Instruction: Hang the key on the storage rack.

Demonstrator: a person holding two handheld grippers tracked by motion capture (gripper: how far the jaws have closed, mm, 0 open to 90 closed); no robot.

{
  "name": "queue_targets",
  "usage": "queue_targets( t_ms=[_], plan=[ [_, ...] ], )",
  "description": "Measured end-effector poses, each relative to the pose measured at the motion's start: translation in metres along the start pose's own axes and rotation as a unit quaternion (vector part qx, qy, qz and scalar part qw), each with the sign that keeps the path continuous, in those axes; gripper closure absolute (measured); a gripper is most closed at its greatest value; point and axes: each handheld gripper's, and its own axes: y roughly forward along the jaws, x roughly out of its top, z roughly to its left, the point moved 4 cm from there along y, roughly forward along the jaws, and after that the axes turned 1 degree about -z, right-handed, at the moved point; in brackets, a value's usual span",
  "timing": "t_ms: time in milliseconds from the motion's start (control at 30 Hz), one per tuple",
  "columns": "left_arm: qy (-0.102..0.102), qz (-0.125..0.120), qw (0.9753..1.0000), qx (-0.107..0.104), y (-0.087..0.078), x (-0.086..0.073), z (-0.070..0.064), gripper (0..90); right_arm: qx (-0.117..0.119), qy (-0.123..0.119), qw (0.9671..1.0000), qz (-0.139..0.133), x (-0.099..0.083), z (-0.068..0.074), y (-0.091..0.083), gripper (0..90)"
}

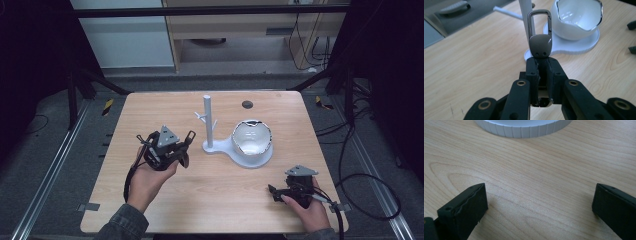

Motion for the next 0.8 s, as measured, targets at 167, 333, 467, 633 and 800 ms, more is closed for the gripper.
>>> queue_targets(
  t_ms=[167, 333, 467, 633, 800],
  plan=[
    [0.001, -0.021, 0.9997, 0.009, -0.002, 0.01, -0.001, 80.5, 0.0, 0.0, 1.0, 0.0, 0.0, 0.0, 0.0, 0.4],
    [-0.007, -0.036, 0.9993, 0.009, -0.003, 0.014, -0.001, 80.5, 0.0, 0.0, 1.0, 0.0, 0.0, 0.0, 0.0, 0.4],
    [-0.004, -0.032, 0.9994, 0.009, -0.002, 0.014, -0.001, 80.5, 0.0, 0.0, 1.0, 0.0, 0.0, 0.0, 0.0, 0.4],
    [-0.009, -0.041, 0.999, 0.012, -0.003, 0.015, 0.0, 80.4, 0.0, 0.0, 1.0, 0.0, 0.0, 0.0, 0.0, 0.4],
    [-0.014, -0.048, 0.9987, 0.013, -0.005, 0.016, 0.001, 80.4, 0.0, -0.001, 1.0, 0.0, 0.0, 0.0, 0.0, 0.4]
  ],
)
